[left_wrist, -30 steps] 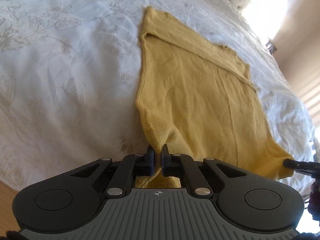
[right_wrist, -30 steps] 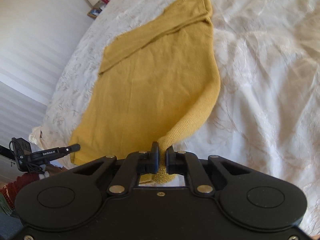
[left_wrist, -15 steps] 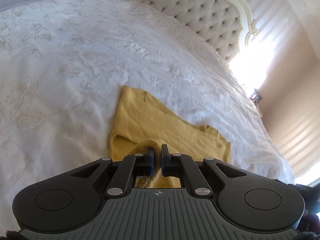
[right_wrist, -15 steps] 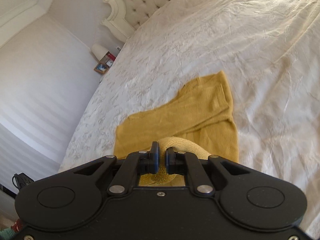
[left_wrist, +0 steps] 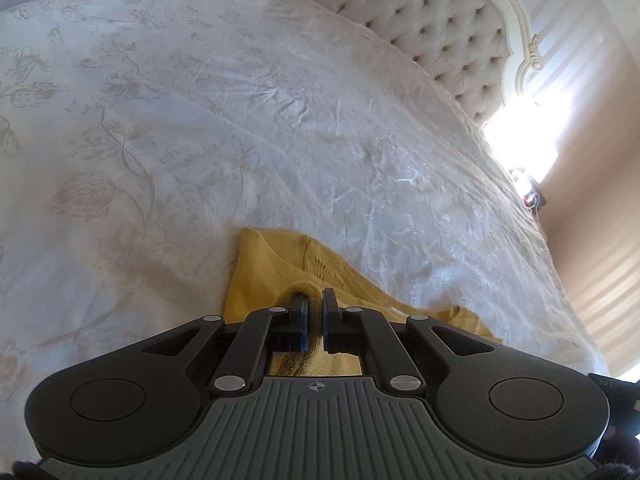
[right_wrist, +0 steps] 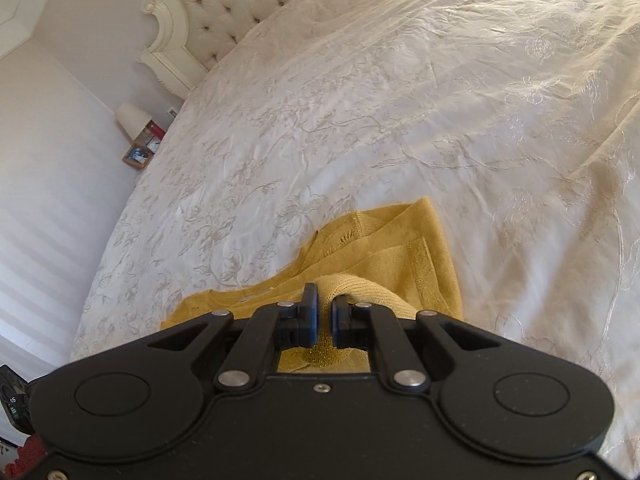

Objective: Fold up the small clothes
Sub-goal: 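Grasp the hem with both grippers and fold it up toward the collar, then release the hem with both grippers onto the folded sweater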

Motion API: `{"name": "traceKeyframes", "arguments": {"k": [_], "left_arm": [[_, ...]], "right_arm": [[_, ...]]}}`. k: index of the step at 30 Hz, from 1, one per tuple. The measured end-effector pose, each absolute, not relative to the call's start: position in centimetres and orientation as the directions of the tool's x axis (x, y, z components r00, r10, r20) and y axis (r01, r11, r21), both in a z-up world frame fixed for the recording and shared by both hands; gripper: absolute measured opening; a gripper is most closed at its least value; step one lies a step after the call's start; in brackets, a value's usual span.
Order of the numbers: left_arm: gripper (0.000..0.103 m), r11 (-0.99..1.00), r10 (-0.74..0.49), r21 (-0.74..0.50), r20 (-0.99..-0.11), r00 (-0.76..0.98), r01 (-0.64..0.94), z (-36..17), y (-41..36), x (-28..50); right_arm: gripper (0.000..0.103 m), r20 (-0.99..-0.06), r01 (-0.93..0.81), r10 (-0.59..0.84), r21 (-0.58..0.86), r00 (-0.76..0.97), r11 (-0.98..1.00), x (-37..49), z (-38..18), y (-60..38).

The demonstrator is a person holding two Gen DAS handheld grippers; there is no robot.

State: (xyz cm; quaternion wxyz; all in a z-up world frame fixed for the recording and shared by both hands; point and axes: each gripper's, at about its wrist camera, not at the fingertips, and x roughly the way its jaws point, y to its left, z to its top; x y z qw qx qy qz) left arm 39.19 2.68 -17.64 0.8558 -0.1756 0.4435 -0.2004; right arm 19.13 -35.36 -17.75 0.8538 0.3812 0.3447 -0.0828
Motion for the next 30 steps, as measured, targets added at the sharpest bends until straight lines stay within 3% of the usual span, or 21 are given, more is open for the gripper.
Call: {"name": "traceKeyframes", "arguments": {"k": [5, 7, 9, 11, 12, 13, 14, 15, 19, 21, 24, 30], "left_arm": [[0.007, 0.872, -0.482, -0.456, -0.730, 0.484, 0.179, -19.8, 1.9, 42.1], [0.008, 0.876, -0.472, -0.454, -0.747, 0.468, 0.161, -20.8, 1.7, 43.1], [0.010, 0.870, -0.483, -0.472, -0.755, 0.443, 0.144, -22.1, 1.6, 44.3], [0.028, 0.859, -0.504, -0.490, -0.756, 0.418, 0.148, -22.9, 1.6, 45.2], [0.046, 0.858, -0.507, -0.490, -0.755, 0.416, 0.157, -23.1, 1.6, 45.4], [0.060, 0.866, -0.495, -0.470, -0.753, 0.433, 0.173, -23.1, 1.6, 45.6], [0.065, 0.877, -0.477, -0.440, -0.749, 0.460, 0.193, -22.8, 1.5, 45.6], [0.071, 0.888, -0.458, -0.408, -0.744, 0.486, 0.211, -22.3, 1.5, 45.5], [0.086, 0.910, -0.412, -0.315, -0.740, 0.532, 0.268, -20.2, 1.4, 44.6], [0.086, 0.914, -0.399, -0.276, -0.745, 0.534, 0.297, -19.4, 0.9, 43.4], [0.092, 0.908, -0.391, -0.231, -0.770, 0.505, 0.350, -18.8, -0.5, 40.8], [0.095, 0.900, -0.369, -0.189, -0.812, 0.453, 0.394, -20.0, -3.8, 35.0]], "right_arm": [[0.015, -0.716, 0.469, 0.104, 0.553, 0.691, 0.689, 21.8, -19.6, -36.3], [0.021, -0.737, 0.493, 0.094, 0.536, 0.670, 0.686, 22.6, -20.2, -36.5], [0.021, -0.754, 0.513, 0.083, 0.518, 0.651, 0.684, 23.3, -20.7, -36.8], [0.023, -0.771, 0.529, 0.063, 0.490, 0.633, 0.692, 23.7, -21.1, -37.1], [0.035, -0.776, 0.533, 0.048, 0.475, 0.629, 0.700, 23.8, -21.3, -37.1], [0.054, -0.777, 0.537, 0.023, 0.455, 0.629, 0.710, 23.8, -21.2, -37.2], [0.063, -0.774, 0.541, -0.003, 0.439, 0.633, 0.718, 23.8, -21.1, -37.2], [0.079, -0.767, 0.540, -0.023, 0.430, 0.642, 0.724, 23.5, -20.8, -37.2], [0.080, -0.762, 0.494, -0.056, 0.360, 0.645, 0.791, 23.0, -19.3, -36.5], [0.083, -0.760, 0.437, -0.045, 0.324, 0.649, 0.839, 22.7, -18.7, -35.3], [0.096, -0.761, 0.343, -0.006, 0.285, 0.649, 0.895, 22.4, -18.2, -32.9], [0.096, -0.784, 0.167, 0.077, 0.225, 0.616, 0.960, 21.8, -19.5, -28.1]]}}
